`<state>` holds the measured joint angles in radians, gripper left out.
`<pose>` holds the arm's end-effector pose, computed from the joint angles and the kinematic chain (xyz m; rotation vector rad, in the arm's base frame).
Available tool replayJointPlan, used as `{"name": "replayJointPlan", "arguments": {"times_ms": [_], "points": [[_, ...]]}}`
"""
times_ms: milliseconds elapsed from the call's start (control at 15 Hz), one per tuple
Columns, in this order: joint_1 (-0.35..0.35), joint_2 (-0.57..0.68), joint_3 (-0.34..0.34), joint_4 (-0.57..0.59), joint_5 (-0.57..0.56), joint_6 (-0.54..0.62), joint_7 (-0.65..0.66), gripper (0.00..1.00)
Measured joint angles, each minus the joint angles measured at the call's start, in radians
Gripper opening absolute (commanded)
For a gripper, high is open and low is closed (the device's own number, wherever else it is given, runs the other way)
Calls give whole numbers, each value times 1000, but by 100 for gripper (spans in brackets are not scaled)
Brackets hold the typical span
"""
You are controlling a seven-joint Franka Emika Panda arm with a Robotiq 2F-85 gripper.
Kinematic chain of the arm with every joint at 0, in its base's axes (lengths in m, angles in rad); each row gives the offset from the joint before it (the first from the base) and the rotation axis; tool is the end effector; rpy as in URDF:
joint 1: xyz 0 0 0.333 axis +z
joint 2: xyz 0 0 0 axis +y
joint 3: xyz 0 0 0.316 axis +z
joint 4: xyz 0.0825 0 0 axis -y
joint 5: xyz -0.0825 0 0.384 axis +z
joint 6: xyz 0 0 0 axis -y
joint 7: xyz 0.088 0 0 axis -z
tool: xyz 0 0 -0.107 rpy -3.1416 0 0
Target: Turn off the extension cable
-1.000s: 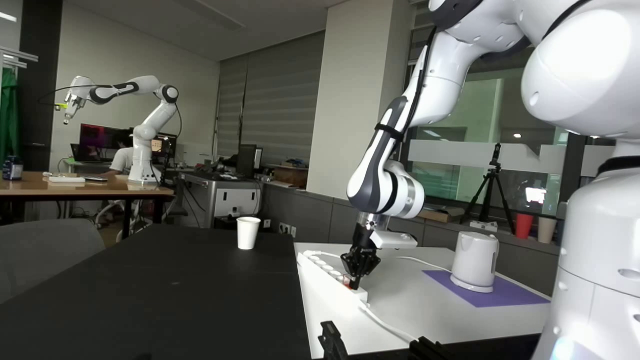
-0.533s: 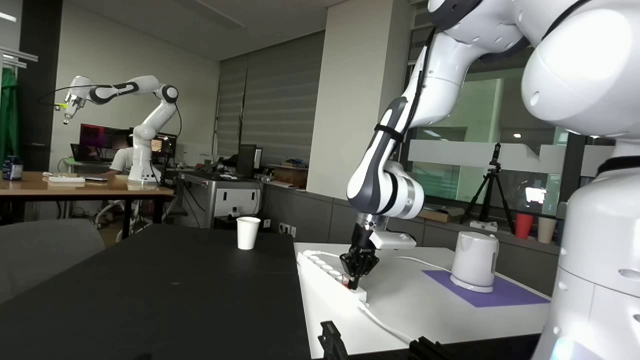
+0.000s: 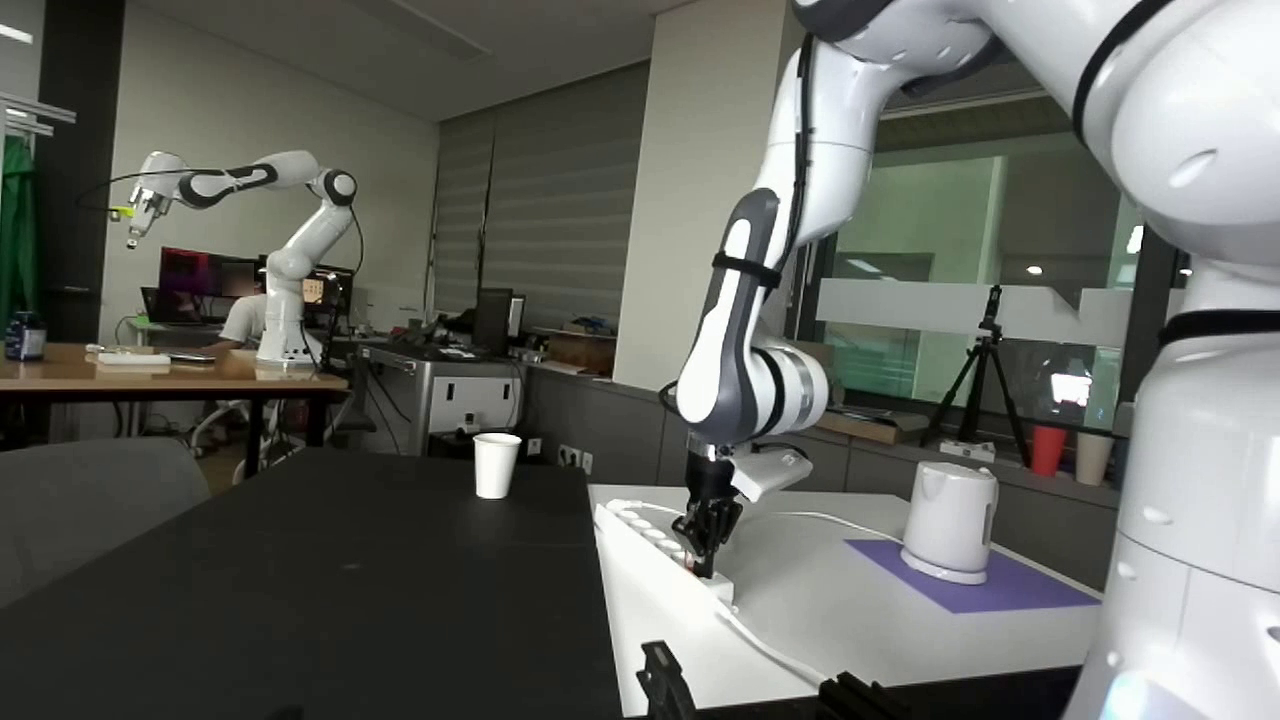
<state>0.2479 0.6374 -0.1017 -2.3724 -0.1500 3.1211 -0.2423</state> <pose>0.4794 0.0774 0.0722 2.9415 0.8484 0.1626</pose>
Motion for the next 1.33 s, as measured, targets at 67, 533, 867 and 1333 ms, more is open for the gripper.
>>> {"name": "replayJointPlan", "arguments": {"times_ms": [67, 533, 867, 1333], "points": [[61, 4, -45, 1, -13, 0, 5, 0], [276, 29, -195, 5, -47, 1, 24, 0], [469, 69, -346, 6, -47, 0, 111, 0], [828, 55, -644, 5, -72, -235, 247, 0]]}}
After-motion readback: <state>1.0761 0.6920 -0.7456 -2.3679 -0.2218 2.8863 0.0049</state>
